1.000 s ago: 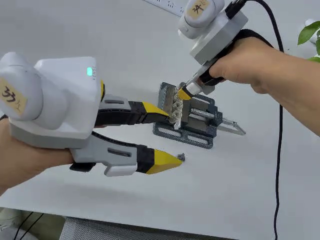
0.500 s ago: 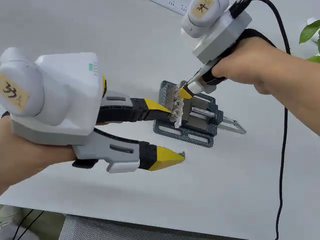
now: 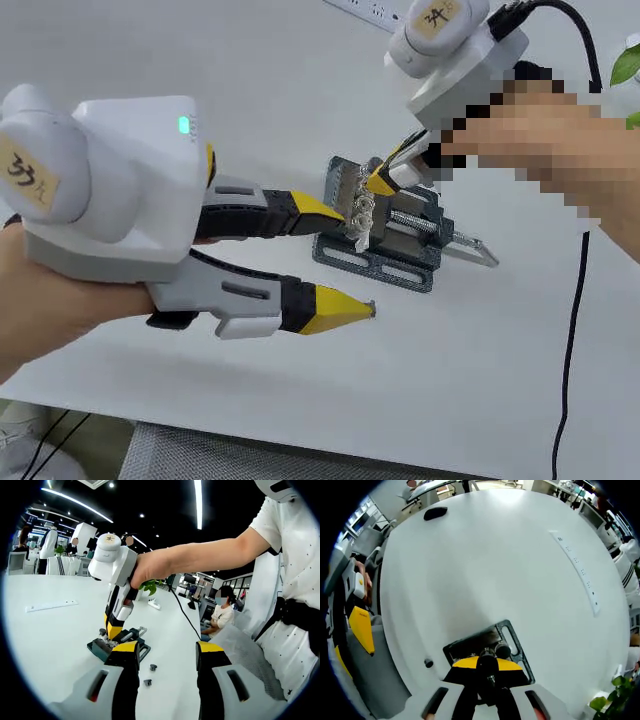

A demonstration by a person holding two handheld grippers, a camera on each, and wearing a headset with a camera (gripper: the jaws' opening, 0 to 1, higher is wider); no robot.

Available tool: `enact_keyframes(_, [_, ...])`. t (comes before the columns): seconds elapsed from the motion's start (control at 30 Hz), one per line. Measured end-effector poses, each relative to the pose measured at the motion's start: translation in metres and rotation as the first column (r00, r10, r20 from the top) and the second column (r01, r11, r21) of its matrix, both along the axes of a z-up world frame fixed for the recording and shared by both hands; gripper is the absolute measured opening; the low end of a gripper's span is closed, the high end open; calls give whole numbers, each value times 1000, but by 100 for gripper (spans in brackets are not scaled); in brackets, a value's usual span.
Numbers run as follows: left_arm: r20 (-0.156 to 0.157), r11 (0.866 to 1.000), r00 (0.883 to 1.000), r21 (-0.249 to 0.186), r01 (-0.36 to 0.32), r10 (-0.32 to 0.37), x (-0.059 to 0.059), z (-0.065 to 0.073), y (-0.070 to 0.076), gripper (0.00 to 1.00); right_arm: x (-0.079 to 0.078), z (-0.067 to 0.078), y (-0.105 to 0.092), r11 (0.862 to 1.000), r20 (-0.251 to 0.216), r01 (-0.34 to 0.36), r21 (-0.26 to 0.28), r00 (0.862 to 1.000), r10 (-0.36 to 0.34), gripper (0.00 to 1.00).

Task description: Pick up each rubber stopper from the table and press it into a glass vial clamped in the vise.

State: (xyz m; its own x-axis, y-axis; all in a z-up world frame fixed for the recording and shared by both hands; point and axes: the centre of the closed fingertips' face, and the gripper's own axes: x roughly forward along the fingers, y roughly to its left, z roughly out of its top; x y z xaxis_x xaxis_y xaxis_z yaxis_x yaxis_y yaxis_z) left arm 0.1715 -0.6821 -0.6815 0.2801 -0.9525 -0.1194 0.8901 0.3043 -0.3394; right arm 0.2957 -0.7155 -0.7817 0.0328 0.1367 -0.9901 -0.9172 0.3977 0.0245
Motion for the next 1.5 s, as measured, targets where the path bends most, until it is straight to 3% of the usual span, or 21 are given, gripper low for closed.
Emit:
enact_keyframes(0.5, [-4, 1000, 1000, -8, -2, 2, 1, 1, -1, 43, -1, -1, 1, 999, -14, 32, 39, 999, -32, 11])
enact_keyframes(0.67, [-4, 1000, 1000, -7, -3, 3, 1, 1, -1, 43, -2, 7, 0, 998, -4, 36, 54, 999, -36, 13])
enact_keyframes(0.87, [0, 1000, 1000, 5, 0, 0, 0, 0, 0, 44, -1, 19, -5, 994, 27, 39, 98, 999, -42, 11])
enact_keyframes(1.13, [-3, 1000, 1000, 27, 7, -7, -2, -1, 2, 44, 3, 24, -10, 988, 71, 31, 150, 997, -42, 5])
enact_keyframes(1.5, [-1, 999, 1000, 45, 9, -9, -2, -2, 4, 44, 1, 18, -2, 984, 65, 12, 175, 998, -23, 3])
